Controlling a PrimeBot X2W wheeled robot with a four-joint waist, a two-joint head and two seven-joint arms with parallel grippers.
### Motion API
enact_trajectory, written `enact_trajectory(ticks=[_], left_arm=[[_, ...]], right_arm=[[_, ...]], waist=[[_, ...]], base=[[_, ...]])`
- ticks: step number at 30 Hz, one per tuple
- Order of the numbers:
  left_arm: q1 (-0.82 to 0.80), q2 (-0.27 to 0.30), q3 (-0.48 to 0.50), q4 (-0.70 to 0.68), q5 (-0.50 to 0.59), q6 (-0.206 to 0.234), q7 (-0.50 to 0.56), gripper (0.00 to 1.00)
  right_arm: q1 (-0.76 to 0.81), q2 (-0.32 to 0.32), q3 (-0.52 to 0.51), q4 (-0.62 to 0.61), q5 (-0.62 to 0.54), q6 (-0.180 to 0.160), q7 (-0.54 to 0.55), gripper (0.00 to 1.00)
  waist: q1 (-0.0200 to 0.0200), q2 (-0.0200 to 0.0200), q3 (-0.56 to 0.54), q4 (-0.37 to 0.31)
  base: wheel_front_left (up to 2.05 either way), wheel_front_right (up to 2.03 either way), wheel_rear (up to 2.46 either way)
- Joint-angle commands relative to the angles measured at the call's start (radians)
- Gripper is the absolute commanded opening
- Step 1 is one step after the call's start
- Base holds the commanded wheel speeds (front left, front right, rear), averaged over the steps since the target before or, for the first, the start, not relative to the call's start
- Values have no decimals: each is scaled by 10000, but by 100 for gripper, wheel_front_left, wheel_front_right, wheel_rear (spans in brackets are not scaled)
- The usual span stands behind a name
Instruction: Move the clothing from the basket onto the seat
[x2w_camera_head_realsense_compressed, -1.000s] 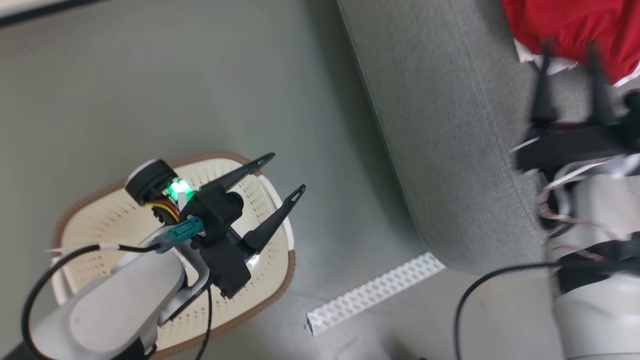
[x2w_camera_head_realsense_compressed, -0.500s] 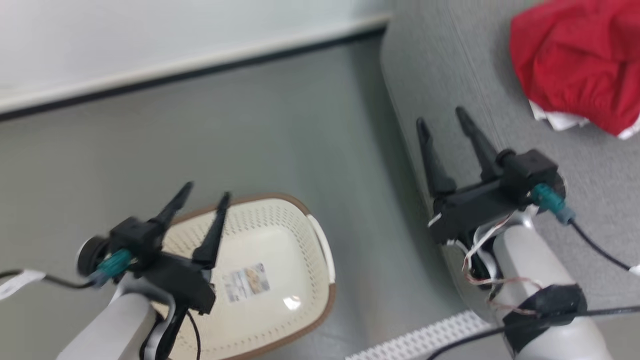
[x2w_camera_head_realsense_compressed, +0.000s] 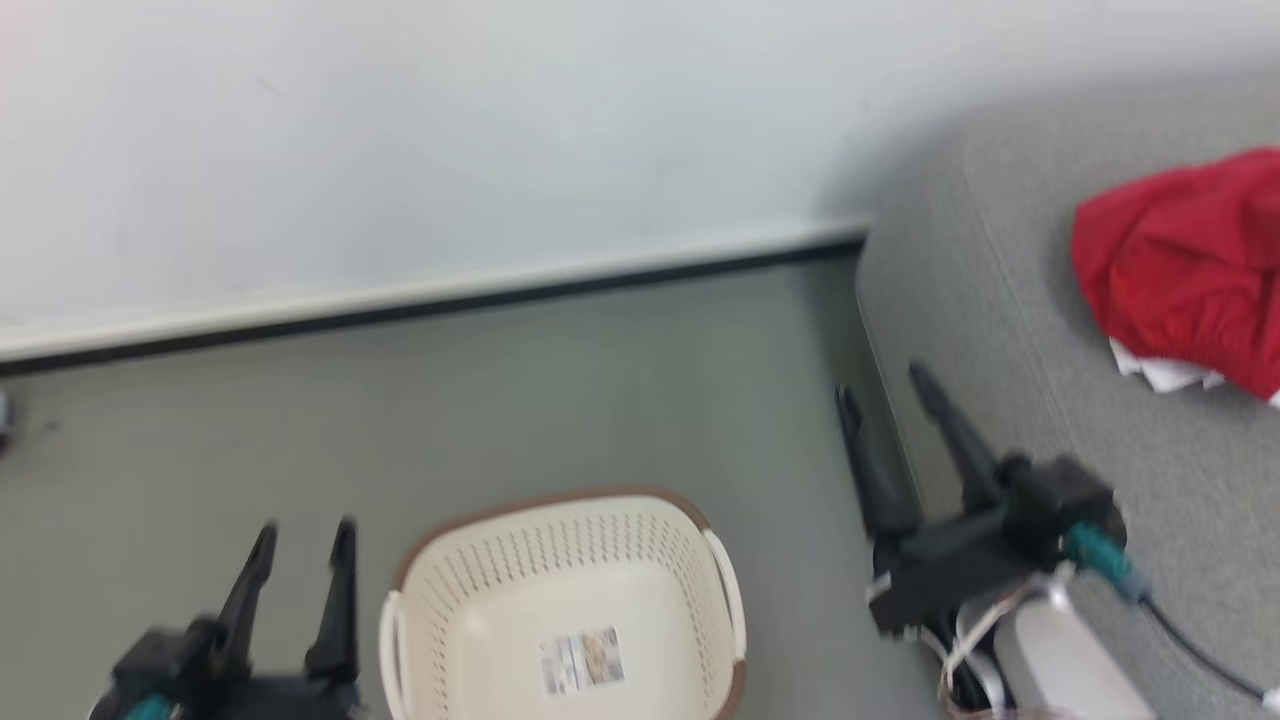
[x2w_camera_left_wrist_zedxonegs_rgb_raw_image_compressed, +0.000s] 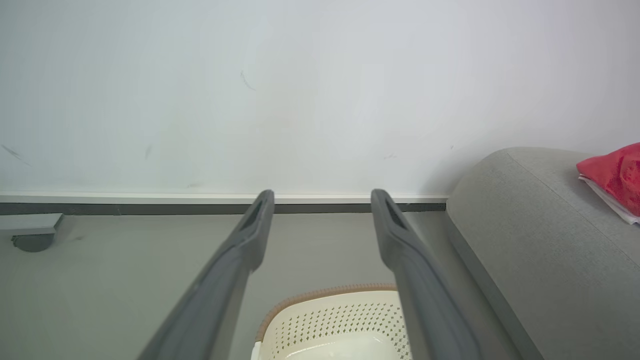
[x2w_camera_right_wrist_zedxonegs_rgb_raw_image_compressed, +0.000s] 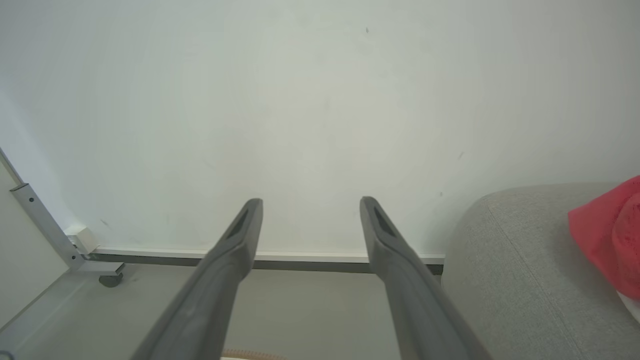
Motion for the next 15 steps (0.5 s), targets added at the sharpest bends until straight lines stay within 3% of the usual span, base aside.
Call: enact_trajectory(ticks=[1,15], left_arm=[[707,-130,456,-199,382,-163,-43,100],[3240,-951,2145,-1900,2515,-634,-44,100]], right_arm=[[573,-13,44,-75,157,-3,1,100],[3163,337,-741,-1162,-13,-3,2,100]], waist=[[2,2,-1259,779],[2,2,-2313,1055]], base=[[0,0,0],[0,0,0]])
